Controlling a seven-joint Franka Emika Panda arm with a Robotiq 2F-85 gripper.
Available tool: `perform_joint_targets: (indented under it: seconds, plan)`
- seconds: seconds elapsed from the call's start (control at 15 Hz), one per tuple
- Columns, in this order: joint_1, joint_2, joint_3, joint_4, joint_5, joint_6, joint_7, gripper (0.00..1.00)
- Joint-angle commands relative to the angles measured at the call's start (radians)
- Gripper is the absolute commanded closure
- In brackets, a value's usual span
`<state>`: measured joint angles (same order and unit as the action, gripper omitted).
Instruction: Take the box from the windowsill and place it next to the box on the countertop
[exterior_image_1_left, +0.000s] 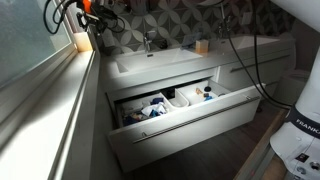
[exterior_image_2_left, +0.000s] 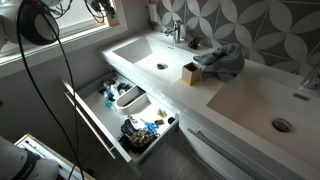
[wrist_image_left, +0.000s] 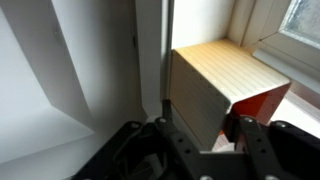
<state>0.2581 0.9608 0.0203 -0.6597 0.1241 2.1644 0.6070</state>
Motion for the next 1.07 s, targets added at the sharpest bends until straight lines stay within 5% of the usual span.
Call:
perform_joint_targets:
  seconds: [0.0, 0.27, 0.6, 1.0]
  plan:
    - [0.012, 0.008, -0.026, 0.047, -0.016, -0.024, 0.064, 0.79]
    - [0.001, -0.02, -0.034, 0.048, -0.004, -0.058, 0.096, 1.0]
    - [-0.033, -0.045, -0.01, 0.044, 0.034, -0.159, 0.113, 0.99]
    - [-0.05, -0.143, -0.06, 0.014, -0.002, -0.345, 0.226, 0.99]
